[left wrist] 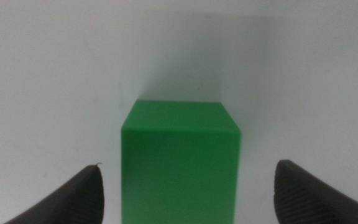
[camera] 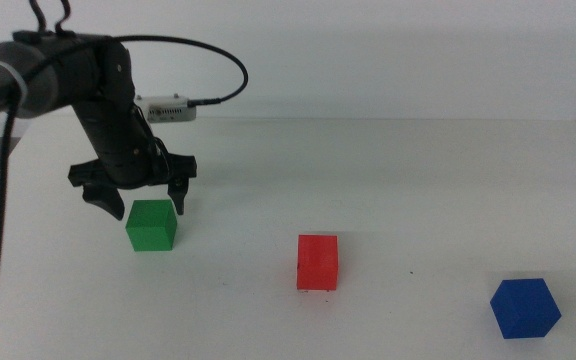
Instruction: Stack red cubes first, then green, then blue cubes in a specific spot.
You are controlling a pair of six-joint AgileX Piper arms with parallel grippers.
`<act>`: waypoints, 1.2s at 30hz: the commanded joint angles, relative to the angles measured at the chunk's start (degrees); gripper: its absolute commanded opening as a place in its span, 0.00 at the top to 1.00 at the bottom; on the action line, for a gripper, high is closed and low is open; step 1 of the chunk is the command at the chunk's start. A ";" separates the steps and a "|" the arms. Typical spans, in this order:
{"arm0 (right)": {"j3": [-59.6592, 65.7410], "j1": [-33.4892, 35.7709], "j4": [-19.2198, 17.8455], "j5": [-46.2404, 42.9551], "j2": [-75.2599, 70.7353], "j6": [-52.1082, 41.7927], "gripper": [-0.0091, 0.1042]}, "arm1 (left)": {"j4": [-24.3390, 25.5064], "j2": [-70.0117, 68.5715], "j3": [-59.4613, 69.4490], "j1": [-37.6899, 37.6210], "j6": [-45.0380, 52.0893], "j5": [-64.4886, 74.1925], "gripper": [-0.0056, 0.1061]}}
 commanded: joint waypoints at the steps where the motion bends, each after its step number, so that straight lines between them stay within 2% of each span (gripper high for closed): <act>1: 0.16 -0.23 -0.45 -0.64 -0.28 -0.24 0.10 | -0.07 1.20 0.11 0.01 0.19 -1.23 0.11; 6: 0.16 -0.23 -0.45 -0.64 -0.28 -0.24 0.10 | 0.03 3.51 0.15 0.01 1.40 -3.41 0.12; 11: 0.16 -0.23 -0.45 -0.64 -0.28 -0.24 0.10 | 0.19 4.41 0.55 0.01 1.49 -3.20 0.26; 15: 0.16 -0.23 -0.45 -0.64 -0.28 -0.24 0.10 | 0.19 3.28 0.55 0.01 0.57 -1.10 0.53; 19: 0.16 -0.23 -0.45 -0.64 -0.28 -0.24 0.10 | -0.03 -1.36 0.55 -1.72 -4.52 3.25 0.82; 22: 0.16 -0.23 -0.45 -0.64 -0.28 -0.24 0.10 | 2.15 -5.58 -0.84 -7.22 -9.57 5.64 0.96; 26: 0.16 -0.23 -0.45 -0.64 -0.28 -0.24 0.10 | 6.16 -5.94 -7.76 -16.87 -15.58 8.84 0.96; 30: 0.16 -0.23 -0.45 -0.64 -0.28 -0.24 0.10 | 6.68 -1.90 -16.49 -25.72 -19.33 8.84 0.96; 36: 0.16 -0.23 -0.45 -0.64 -0.28 -0.24 0.10 | 5.18 3.89 -21.78 -30.96 -24.73 8.84 0.96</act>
